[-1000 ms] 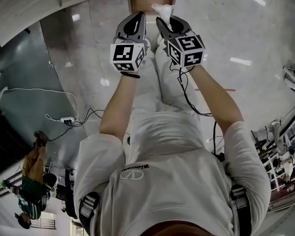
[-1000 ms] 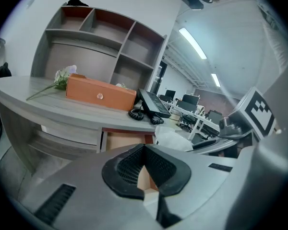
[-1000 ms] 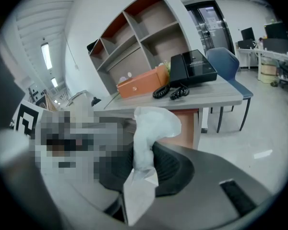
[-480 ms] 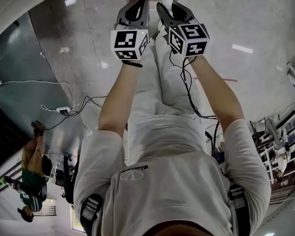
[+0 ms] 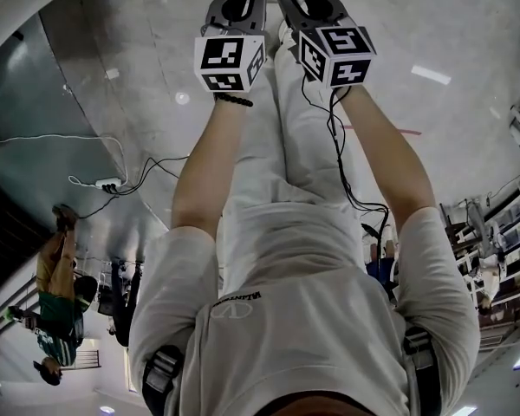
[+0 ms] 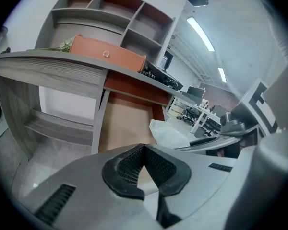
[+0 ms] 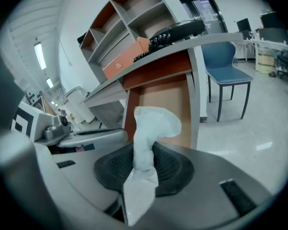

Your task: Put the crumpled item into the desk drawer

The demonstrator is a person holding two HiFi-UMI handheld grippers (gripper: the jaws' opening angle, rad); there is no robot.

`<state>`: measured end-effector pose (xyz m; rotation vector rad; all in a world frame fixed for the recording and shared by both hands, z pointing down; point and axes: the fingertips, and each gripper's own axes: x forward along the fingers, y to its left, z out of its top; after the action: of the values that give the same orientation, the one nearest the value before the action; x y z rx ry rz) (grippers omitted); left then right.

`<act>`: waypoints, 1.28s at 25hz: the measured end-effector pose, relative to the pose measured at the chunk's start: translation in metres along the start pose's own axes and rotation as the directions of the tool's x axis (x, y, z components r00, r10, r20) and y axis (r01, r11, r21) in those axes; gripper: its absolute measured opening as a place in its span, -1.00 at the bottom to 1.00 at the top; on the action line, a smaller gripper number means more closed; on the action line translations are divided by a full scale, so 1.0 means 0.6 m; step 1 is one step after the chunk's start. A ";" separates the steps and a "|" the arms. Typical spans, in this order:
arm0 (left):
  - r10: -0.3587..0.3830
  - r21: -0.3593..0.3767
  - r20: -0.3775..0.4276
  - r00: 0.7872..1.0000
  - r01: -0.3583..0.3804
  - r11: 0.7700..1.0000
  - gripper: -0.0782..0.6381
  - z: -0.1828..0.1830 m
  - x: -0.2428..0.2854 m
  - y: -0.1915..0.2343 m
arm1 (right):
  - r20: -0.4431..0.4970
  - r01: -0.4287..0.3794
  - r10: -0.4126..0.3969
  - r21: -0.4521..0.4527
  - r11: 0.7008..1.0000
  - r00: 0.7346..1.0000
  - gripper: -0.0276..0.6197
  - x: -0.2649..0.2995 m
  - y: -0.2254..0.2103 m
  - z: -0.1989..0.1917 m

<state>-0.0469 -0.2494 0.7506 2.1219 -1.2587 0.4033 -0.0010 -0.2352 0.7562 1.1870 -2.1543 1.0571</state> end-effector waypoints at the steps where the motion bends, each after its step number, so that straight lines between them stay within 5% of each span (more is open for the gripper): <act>1: 0.002 -0.003 -0.003 1.000 -0.002 1.000 -0.78 -0.005 0.004 0.003 | -0.002 0.001 -0.001 0.002 1.000 1.000 -0.62 0.005 -0.003 -0.003; 32: 0.039 -0.035 -0.043 0.998 -0.041 0.999 -0.78 -0.042 0.040 0.031 | -0.075 0.010 -0.009 0.015 1.000 0.997 -0.61 0.047 -0.022 -0.039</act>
<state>-0.0500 -0.2555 0.7895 2.0502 -1.2768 0.4379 -0.0036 -0.2352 0.7949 1.1448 -2.0852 1.0984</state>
